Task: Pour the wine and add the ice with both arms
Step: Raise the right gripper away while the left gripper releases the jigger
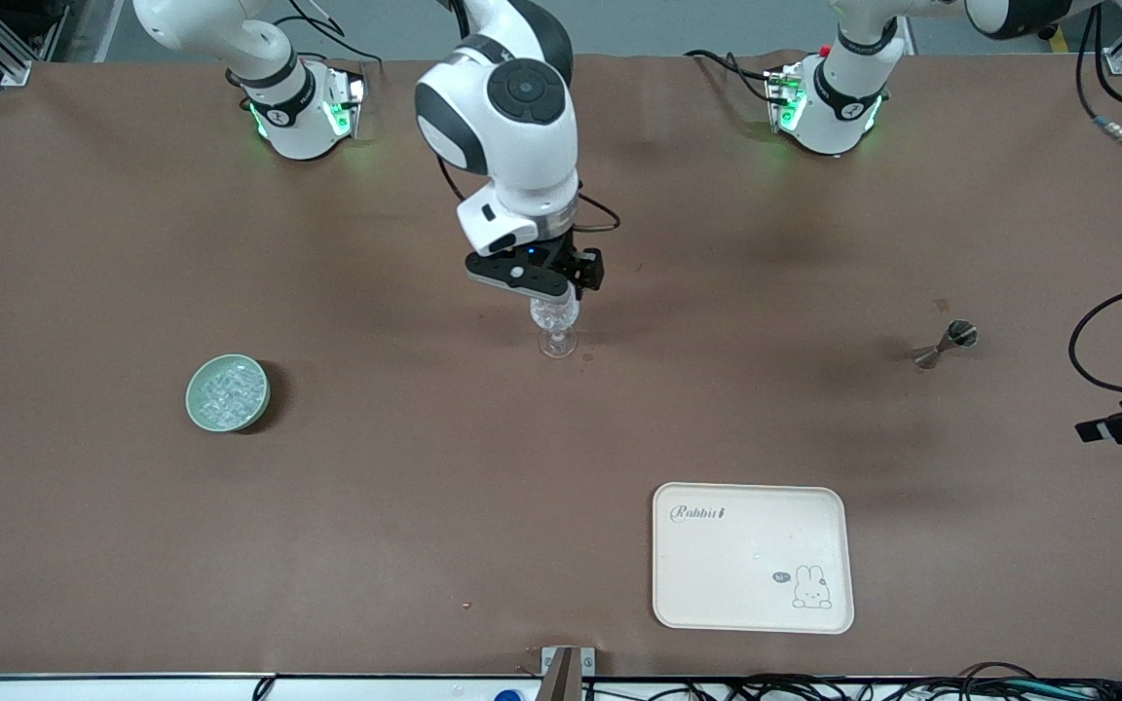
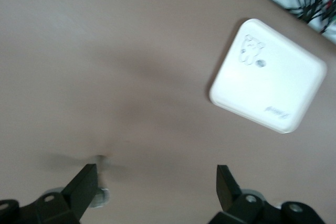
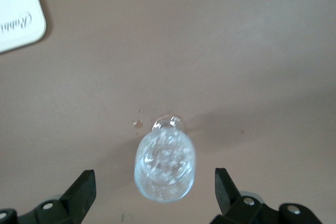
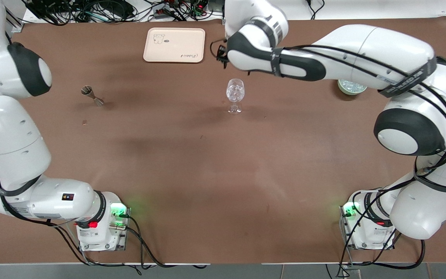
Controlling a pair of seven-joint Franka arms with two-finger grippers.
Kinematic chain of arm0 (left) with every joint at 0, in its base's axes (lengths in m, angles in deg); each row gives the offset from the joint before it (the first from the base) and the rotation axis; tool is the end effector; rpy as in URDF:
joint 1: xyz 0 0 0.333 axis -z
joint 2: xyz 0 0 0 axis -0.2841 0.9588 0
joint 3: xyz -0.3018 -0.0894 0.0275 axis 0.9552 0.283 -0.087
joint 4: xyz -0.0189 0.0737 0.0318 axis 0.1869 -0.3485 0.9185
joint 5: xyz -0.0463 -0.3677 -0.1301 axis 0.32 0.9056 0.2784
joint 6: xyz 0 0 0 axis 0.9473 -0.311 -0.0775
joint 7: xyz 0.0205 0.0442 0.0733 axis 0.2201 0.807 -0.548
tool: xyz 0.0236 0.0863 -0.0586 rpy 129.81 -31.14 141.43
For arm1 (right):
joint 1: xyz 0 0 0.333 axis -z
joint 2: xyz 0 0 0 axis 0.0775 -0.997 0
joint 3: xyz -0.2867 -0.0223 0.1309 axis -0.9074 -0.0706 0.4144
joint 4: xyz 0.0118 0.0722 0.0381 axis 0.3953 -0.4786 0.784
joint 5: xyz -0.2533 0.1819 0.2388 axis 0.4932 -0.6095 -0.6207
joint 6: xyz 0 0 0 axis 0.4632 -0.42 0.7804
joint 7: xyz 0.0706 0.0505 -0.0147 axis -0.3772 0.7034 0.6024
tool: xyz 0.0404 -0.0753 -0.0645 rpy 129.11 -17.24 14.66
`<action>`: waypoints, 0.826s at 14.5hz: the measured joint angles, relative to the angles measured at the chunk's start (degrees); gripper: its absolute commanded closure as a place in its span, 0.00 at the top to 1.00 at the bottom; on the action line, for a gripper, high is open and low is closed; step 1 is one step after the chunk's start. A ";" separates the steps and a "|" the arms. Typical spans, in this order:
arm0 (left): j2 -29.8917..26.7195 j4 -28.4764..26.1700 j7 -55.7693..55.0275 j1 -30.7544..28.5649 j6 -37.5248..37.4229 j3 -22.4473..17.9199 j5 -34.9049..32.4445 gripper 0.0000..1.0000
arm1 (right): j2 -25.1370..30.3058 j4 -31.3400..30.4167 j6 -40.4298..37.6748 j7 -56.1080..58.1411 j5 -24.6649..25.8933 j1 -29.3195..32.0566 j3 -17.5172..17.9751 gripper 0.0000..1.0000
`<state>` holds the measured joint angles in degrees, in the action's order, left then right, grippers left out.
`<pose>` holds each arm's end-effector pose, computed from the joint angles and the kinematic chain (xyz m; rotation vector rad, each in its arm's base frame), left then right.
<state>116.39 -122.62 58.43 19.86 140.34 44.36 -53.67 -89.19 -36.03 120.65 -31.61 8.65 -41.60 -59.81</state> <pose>0.6915 0.1214 0.5044 2.8897 0.4217 -0.0401 0.4827 0.4899 0.4463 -3.0775 0.5027 -0.1346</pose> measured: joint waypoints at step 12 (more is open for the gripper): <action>-32.09 -25.41 -1.74 -0.86 4.07 20.62 -17.16 0.99 | 14.08 0.92 -14.31 19.82 4.47 21.71 -0.10 1.00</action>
<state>84.30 -148.03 56.69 19.00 144.41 64.98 -70.82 -75.11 -35.11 106.34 -11.79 13.13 -19.90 -59.91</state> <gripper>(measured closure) 0.004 0.000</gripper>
